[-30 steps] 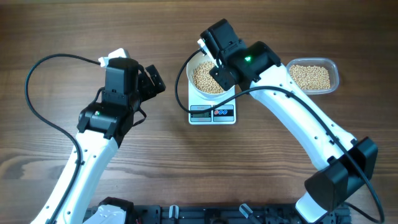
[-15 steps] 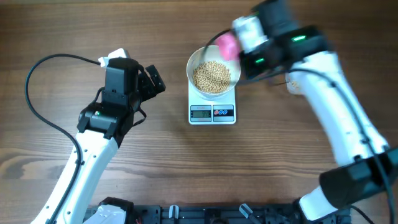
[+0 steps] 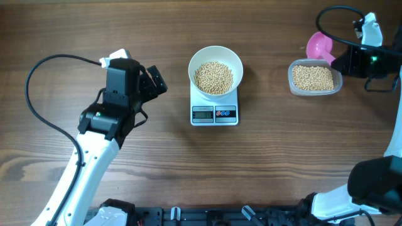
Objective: Scoop item into bowl and weigh 150g on scale
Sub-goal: 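Move the empty scoop with the right gripper back to the tub, then dip the pink scoop into the tub and scoop soybeans, then carry the filled scoop with the right gripper over the white bowl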
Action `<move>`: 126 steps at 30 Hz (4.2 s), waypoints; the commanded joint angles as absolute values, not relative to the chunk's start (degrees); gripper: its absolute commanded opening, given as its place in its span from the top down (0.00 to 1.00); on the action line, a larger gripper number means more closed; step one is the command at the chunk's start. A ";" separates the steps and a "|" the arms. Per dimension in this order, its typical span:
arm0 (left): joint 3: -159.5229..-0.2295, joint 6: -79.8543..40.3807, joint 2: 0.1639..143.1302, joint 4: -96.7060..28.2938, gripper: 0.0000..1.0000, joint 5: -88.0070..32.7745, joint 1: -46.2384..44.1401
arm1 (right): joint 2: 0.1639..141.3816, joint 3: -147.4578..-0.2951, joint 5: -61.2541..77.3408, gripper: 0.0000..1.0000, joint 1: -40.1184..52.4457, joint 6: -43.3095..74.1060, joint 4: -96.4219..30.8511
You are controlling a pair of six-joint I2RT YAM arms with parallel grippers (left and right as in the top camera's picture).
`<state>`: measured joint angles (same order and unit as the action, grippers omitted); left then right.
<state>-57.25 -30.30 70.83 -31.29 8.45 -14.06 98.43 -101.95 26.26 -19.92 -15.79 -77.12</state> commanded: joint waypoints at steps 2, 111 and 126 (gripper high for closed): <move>-57.32 -30.24 71.05 -31.16 0.00 8.38 -13.61 | 97.67 -102.63 17.06 0.96 -19.79 -17.91 -75.57; -57.32 -30.26 71.05 -31.18 0.00 8.36 -13.61 | 103.72 -79.79 61.89 0.96 -45.25 -23.18 -79.00; -57.32 -30.26 71.05 -31.16 0.00 8.38 -13.61 | 103.72 -79.79 71.07 0.96 -44.12 -30.00 -85.86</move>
<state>-57.25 -30.28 70.83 -31.29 8.45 -14.06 102.98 -80.58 65.67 -45.15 -26.11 -84.64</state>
